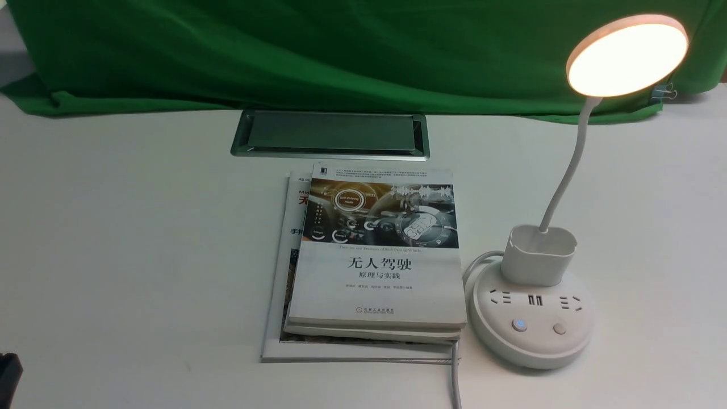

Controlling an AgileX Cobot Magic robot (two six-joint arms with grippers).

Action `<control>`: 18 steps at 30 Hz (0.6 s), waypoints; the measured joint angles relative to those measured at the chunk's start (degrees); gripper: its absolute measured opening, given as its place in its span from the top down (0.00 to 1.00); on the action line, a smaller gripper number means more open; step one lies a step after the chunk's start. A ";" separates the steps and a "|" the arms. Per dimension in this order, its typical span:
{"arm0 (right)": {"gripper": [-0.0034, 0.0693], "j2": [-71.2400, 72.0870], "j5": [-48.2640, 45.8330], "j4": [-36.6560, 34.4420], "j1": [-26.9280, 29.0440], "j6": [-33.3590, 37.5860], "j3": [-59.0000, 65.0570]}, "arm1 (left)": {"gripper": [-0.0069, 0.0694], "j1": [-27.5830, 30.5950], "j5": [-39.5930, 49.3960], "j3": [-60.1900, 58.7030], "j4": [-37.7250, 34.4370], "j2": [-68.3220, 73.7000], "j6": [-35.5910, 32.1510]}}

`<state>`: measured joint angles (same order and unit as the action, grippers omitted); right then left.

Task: Turn off the desk lamp on the white desktop by hand.
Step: 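Press the power button on the lamp base to turn the lamp off with the right gripper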

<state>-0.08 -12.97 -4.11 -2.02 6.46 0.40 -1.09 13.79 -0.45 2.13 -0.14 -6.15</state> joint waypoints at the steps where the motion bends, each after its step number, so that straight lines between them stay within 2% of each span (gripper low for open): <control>1: 0.88 0.00 1.09 -0.76 0.00 -1.47 0.00 | 0.88 0.00 0.00 0.00 0.00 0.00 0.00; 5: 0.88 0.00 8.47 -4.28 0.00 -17.45 0.00 | 0.88 0.00 0.00 0.00 0.00 0.00 0.00; 6: 0.88 0.00 11.05 -4.90 0.00 -24.32 0.00 | 0.88 0.00 0.00 0.00 0.00 0.00 0.00; 7: 0.88 0.00 11.80 -5.04 0.00 -25.42 0.00 | 0.88 0.00 0.00 0.00 0.00 0.00 0.00; 8: 0.88 0.00 13.58 -5.27 0.00 -31.02 0.00 | 0.88 0.00 0.00 0.00 0.00 0.00 0.00; 9: 0.88 0.00 14.89 -5.39 0.00 -33.39 0.00 | 0.88 0.00 0.00 0.00 0.00 0.00 0.00; 13: 0.88 0.00 17.94 -5.59 0.00 -36.24 0.00 | 0.88 0.00 0.00 0.00 0.00 0.00 0.00; 15: 0.88 0.00 15.87 -5.70 0.00 -36.24 -0.36 | 0.88 0.00 0.00 0.00 0.00 0.00 0.00; 18: 0.88 -4.77 3.44 -5.82 -0.89 -28.70 -7.55 | 0.88 0.00 0.00 0.00 0.00 0.00 0.00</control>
<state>-4.84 -9.53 -9.93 -2.91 -22.24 -7.14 -1.09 13.79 -0.45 2.13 -0.14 -6.15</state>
